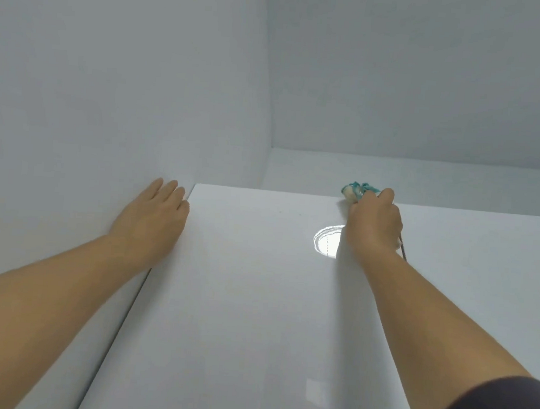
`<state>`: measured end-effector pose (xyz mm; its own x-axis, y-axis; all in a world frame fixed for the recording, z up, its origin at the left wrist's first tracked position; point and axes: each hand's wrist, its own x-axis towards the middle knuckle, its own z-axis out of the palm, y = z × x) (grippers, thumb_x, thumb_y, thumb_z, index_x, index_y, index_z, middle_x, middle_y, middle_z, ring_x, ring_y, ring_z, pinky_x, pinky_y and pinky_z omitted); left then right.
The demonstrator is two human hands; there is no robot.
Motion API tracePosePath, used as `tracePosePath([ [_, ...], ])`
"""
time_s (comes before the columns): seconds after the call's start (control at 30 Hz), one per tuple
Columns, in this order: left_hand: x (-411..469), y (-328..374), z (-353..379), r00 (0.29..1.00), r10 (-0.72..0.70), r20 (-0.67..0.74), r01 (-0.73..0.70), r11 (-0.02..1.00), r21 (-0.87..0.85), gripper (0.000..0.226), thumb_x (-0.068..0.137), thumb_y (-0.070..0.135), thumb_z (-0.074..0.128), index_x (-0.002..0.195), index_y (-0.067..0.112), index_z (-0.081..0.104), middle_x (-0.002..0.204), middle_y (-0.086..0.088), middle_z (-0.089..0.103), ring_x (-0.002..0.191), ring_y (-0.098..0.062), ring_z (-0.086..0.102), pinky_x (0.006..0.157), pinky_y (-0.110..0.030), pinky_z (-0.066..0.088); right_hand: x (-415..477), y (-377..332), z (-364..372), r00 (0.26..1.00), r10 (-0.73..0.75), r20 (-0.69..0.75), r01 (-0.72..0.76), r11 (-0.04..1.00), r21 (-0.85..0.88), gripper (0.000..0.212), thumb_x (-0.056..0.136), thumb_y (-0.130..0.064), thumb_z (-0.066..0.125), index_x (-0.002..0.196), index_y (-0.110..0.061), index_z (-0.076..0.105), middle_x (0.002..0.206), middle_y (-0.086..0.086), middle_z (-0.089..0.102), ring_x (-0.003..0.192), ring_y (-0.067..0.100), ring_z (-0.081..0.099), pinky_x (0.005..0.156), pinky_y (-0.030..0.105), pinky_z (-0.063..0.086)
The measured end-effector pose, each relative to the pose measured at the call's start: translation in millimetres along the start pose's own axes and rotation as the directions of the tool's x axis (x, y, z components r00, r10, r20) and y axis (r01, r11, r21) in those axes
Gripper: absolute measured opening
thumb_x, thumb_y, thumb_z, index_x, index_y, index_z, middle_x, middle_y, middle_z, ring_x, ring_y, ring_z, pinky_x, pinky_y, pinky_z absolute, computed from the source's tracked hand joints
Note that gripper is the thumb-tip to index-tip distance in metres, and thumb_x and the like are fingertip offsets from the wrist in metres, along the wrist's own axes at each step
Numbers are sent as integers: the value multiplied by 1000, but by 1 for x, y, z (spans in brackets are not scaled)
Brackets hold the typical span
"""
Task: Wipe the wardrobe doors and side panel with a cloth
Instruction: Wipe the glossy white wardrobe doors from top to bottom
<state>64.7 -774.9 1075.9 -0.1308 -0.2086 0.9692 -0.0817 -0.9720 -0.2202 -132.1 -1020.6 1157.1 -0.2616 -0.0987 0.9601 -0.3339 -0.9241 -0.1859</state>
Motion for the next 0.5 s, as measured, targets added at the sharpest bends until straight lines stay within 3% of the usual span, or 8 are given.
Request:
tracePosePath([
  [0.07, -4, -2, 3, 994, 74, 85, -86, 984, 155, 54, 89, 9, 30, 141, -1, 37, 151, -22, 28, 144, -35, 19, 118, -46, 10, -4, -15, 6, 1000, -17, 23, 17, 1000, -20, 20, 94, -4, 41, 112, -1, 50, 121, 20, 44, 105, 35, 49, 73, 35, 31],
  [0.17, -5, -2, 2, 978, 107, 178, -150, 958, 245, 56, 97, 15, 24, 148, -5, 14, 158, -23, 7, 147, -37, 4, 118, -49, 0, -10, -44, 18, 996, -77, 38, 83, 979, -189, 28, 94, 2, 39, 119, 2, 53, 125, 15, 41, 105, 31, 52, 70, 33, 33],
  [0.3, -8, -3, 4, 977, 108, 182, -163, 932, 323, 57, 98, 15, 16, 147, -11, 2, 156, -31, 0, 145, -43, 1, 118, -51, -2, -25, -87, 38, 966, -244, 89, 259, 934, -246, 33, 93, 5, 37, 122, -1, 51, 127, 14, 41, 106, 29, 52, 70, 30, 34],
  [0.5, -7, -1, 8, 981, 9, 195, -98, 887, 451, 58, 99, 17, 10, 141, -20, -6, 150, -39, -7, 143, -49, -3, 118, -53, -3, -44, -148, 74, 891, -437, 125, 453, 871, -188, 33, 94, 6, 36, 125, 1, 48, 124, 14, 41, 106, 28, 50, 69, 29, 34],
])
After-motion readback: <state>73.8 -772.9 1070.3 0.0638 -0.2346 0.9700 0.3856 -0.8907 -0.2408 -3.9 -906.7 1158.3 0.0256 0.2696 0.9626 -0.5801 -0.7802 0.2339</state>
